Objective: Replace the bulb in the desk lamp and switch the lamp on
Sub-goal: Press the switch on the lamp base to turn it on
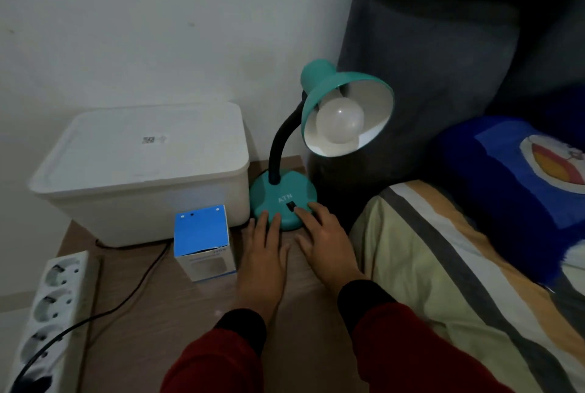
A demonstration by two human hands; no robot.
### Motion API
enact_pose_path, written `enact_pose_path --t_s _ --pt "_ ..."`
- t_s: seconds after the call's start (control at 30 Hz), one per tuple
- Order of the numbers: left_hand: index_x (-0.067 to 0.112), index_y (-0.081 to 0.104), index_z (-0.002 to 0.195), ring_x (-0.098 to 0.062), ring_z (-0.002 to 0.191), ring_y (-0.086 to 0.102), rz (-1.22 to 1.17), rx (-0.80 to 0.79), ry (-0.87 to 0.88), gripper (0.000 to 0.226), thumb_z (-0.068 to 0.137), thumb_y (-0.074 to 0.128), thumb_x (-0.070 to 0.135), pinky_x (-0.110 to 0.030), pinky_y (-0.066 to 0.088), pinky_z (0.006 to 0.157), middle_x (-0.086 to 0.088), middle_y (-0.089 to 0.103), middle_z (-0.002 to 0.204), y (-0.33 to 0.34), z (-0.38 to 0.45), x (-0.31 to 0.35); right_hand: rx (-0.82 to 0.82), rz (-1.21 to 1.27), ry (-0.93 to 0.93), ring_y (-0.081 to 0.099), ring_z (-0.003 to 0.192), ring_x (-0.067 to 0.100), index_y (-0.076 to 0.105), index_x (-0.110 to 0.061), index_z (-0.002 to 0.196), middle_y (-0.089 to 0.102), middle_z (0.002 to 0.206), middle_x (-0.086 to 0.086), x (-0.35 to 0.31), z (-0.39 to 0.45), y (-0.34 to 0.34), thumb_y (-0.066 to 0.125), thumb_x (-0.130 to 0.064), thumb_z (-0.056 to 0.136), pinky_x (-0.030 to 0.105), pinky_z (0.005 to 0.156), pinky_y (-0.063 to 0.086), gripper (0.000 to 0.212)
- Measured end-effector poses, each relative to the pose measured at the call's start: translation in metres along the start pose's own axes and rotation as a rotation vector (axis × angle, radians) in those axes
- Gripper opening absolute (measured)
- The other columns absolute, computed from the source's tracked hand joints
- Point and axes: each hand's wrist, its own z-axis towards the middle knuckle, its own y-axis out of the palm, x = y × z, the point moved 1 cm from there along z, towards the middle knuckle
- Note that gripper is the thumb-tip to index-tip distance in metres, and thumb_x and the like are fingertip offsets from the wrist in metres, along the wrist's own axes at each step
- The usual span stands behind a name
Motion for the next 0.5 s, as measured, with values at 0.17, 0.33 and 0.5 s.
enact_pose_path --t_s 0.17,0.33,0.5 --pt "0.018 0.041 0.141 -0.024 0.137 0.037 -0.067 0.082 0.02 0.053 0.091 0.057 0.024 -0.029 0.026 0.109 -0.005 0.035 0.151 0.005 0.0 -0.009 0.094 -0.02 -0.008 0.06 0.102 0.029 0.051 -0.02 0.133 0.056 0.128 0.012 0.001 -0.001 0.012 0.048 -0.03 0.084 0.043 0.08 0.056 0.05" --pt "0.02 0.044 0.139 -0.022 0.136 0.039 -0.087 0.12 0.018 0.052 0.089 0.059 0.023 -0.025 0.026 0.105 -0.003 0.038 0.15 0.004 -0.001 -0.008 0.145 -0.01 -0.015 0.057 0.104 0.028 0.052 -0.022 0.133 0.054 0.13 0.009 0.003 -0.001 0.015 0.042 -0.033 0.085 0.044 0.081 0.055 0.049" --pt "0.02 0.048 0.136 -0.023 0.134 0.043 -0.104 0.111 -0.004 0.053 0.085 0.062 0.021 -0.031 0.032 0.11 -0.003 0.041 0.148 0.007 0.001 -0.01 0.184 -0.032 -0.016 0.058 0.097 0.027 0.051 -0.03 0.132 0.055 0.129 0.006 0.004 -0.001 0.02 0.047 -0.028 0.085 0.039 0.073 0.056 0.047"
